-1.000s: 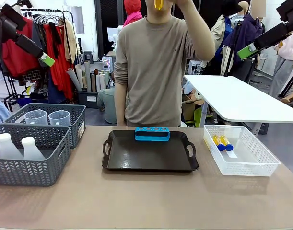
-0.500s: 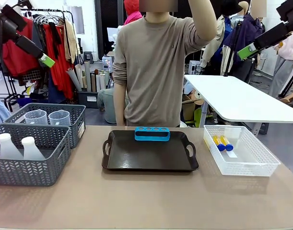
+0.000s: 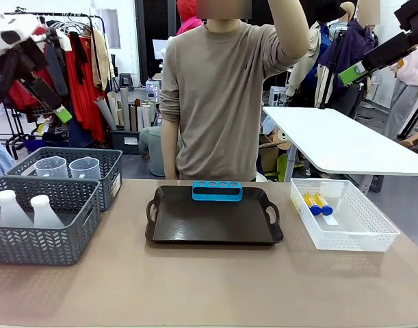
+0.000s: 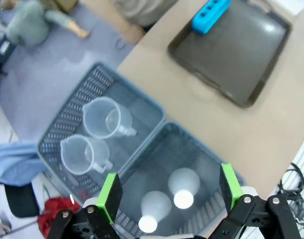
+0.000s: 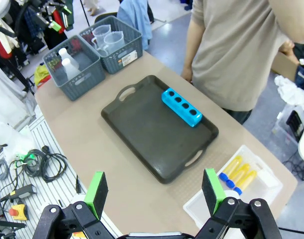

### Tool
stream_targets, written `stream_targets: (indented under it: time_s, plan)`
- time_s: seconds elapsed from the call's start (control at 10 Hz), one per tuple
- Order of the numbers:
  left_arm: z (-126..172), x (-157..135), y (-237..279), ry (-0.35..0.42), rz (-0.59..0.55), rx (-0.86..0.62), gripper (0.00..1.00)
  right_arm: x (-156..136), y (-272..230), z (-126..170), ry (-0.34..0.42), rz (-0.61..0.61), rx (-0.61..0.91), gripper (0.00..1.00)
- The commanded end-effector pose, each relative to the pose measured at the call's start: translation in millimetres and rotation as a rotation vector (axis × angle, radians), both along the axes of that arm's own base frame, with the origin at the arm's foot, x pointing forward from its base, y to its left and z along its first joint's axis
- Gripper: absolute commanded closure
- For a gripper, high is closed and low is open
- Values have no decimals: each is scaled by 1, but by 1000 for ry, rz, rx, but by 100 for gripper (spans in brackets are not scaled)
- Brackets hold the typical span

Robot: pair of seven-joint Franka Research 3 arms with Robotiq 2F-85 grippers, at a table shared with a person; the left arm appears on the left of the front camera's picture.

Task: Prepare the laboratory tools.
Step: Pick up one Large Measuring Cup and place it on the Handle tray.

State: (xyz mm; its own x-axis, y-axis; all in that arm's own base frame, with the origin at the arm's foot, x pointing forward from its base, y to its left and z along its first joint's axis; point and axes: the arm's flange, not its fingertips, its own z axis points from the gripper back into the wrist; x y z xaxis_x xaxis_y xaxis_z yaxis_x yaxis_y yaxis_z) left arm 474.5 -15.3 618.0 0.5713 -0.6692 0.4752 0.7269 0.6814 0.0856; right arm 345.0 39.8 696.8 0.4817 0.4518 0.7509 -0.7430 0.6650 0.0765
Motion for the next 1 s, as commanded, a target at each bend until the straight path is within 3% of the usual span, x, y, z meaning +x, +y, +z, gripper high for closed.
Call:
stream_targets:
  time_s: [0.0, 0.2, 0.3, 0.4, 0.9]
  plan:
    - [-6, 6, -5, 45, 187, 143, 0, 0, 0, 0, -1, 2, 3, 0]
    - [-19, 13, -6, 38, 194, 163, 0, 0, 0, 0, -1, 2, 3, 0]
    - [-14, 11, -10, 59, 152, 105, 0, 0, 0, 0, -1, 2, 3, 0]
    - [-18, 16, 0, 23, 175, 152, 0, 0, 0, 0, -1, 2, 3, 0]
    - [-19, 16, -2, 33, 176, 148, 0, 0, 0, 0, -1, 2, 3, 0]
